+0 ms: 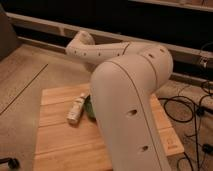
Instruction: Place the ceramic cup in the ceramic bowl
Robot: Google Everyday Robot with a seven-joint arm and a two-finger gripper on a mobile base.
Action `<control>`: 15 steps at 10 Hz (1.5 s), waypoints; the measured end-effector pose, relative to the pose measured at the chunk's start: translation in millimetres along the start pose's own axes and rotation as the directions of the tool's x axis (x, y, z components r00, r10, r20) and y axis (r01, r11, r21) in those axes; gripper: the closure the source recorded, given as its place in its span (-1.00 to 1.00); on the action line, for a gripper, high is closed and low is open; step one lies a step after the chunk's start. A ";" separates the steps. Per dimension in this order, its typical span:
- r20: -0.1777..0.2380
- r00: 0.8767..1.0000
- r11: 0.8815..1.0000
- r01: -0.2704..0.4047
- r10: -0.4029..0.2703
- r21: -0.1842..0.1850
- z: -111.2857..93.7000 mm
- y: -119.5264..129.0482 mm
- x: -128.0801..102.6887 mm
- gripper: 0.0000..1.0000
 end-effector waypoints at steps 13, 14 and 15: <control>-0.140 0.981 0.990 0.127 -0.135 -0.061 33.2 68.3 103.5 0.84; -0.132 0.983 0.991 0.118 -0.125 -0.059 41.1 63.0 99.5 0.65; -0.121 0.984 0.991 0.124 -0.130 -0.059 48.2 62.2 94.3 0.44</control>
